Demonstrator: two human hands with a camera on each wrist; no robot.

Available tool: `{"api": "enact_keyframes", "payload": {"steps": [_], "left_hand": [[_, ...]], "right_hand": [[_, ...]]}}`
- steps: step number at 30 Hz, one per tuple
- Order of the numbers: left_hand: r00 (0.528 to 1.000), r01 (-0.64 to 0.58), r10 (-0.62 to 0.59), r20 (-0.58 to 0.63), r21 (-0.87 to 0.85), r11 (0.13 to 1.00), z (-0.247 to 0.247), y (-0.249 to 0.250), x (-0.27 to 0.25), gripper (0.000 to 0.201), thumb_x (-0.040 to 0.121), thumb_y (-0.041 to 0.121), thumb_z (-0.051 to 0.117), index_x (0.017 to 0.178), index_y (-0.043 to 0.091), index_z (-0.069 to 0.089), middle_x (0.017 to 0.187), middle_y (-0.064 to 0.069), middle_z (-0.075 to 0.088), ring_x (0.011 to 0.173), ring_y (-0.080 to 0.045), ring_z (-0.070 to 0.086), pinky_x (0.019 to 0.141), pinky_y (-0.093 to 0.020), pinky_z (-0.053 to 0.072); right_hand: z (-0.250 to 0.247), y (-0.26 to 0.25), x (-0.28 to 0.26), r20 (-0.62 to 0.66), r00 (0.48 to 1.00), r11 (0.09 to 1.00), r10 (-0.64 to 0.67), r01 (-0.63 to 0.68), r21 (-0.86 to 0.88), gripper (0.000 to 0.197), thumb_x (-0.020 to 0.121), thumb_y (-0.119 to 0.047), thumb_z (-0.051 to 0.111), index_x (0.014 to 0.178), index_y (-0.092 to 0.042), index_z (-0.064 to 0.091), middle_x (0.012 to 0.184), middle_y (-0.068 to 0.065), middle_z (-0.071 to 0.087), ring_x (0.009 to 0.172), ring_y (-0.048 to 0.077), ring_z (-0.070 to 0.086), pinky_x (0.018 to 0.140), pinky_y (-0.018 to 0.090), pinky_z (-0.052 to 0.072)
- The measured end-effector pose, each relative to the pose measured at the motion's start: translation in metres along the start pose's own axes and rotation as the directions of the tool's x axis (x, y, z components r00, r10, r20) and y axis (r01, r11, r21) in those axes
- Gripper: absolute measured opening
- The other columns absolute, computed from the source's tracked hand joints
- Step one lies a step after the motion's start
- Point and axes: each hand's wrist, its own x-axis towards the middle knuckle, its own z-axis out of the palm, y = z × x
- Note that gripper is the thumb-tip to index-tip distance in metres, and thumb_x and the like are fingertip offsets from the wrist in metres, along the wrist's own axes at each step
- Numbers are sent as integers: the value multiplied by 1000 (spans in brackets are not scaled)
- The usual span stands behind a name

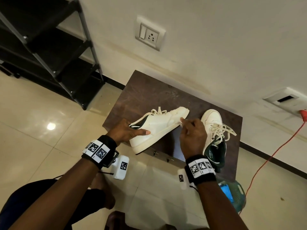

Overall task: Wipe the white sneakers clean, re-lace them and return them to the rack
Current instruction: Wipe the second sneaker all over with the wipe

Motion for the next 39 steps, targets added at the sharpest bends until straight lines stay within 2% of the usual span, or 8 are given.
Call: {"api": "enact_keyframes", "payload": {"steps": [7, 17, 22, 25, 28, 31, 36, 39], "left_hand": [[1000, -1, 1, 23, 10, 1000, -1, 6, -4, 32, 72, 27, 91, 97, 12, 78, 81, 2, 78, 69, -5, 72, 50, -21, 51], [993, -115, 111, 36, 148, 982, -10, 11, -15, 19, 73, 17, 90, 81, 19, 73, 63, 15, 72, 59, 5, 66, 48, -13, 47], [940, -323, 341, 22, 385, 865, -23, 11, -18, 58, 54, 30, 96, 107, 27, 73, 94, 11, 76, 87, -9, 71, 78, -34, 58], [874, -421, 480, 73, 608, 674, -20, 12, -17, 71, 51, 28, 97, 118, 26, 72, 110, 9, 69, 105, -14, 62, 82, -20, 47], [869, -363, 493, 45, 736, 571, -21, 11, -16, 94, 50, 30, 99, 136, 29, 62, 128, 2, 58, 125, -19, 48, 97, -30, 44], [886, -368, 458, 73, 710, 600, -20, 9, -14, 97, 51, 22, 99, 139, 26, 58, 136, -1, 53, 128, -22, 47, 102, -31, 43], [903, -400, 412, 123, 591, 700, -23, 3, -12, 101, 47, 22, 102, 138, 22, 58, 138, 2, 52, 124, -14, 49, 104, -28, 43], [906, -397, 412, 96, 527, 751, -25, 8, -18, 100, 42, 24, 103, 132, 22, 59, 132, 5, 56, 121, -13, 52, 102, -30, 48]], "right_hand": [[6, -36, -38, 161, 952, 963, -260, 268, -32, 34, 74, 7, 77, 106, -4, 76, 85, 10, 62, 74, 24, 57, 55, 25, 40], [6, -11, 7, -19, 999, 998, 36, -37, -54, 31, 84, -11, 51, 100, -11, 78, 91, 11, 61, 84, 30, 60, 67, 36, 51], [-4, -12, -8, -41, 994, 990, 106, -109, -87, 15, 81, -6, 67, 91, -14, 75, 90, 5, 69, 86, 27, 62, 70, 27, 42], [-9, -11, -2, -97, 983, 981, 157, -167, -97, 14, 76, -7, 76, 88, -12, 72, 83, 6, 69, 83, 28, 62, 64, 27, 38], [-4, -17, -7, -39, 983, 983, 180, -181, -39, 17, 75, -7, 78, 87, -13, 69, 84, 5, 68, 82, 27, 60, 66, 33, 45], [4, -19, -32, 54, 984, 985, 170, -171, 4, 17, 77, -2, 71, 89, -14, 67, 87, 3, 68, 82, 24, 58, 69, 37, 47], [-4, -10, -59, -40, 955, 943, 292, -281, 180, 17, 88, -1, 64, 97, -15, 67, 92, -1, 65, 82, 19, 63, 71, 30, 52], [-5, -15, -69, -11, 978, 962, 207, -202, 183, 29, 75, 15, 65, 84, -12, 71, 94, 2, 62, 85, 20, 63, 75, 29, 51]]}}
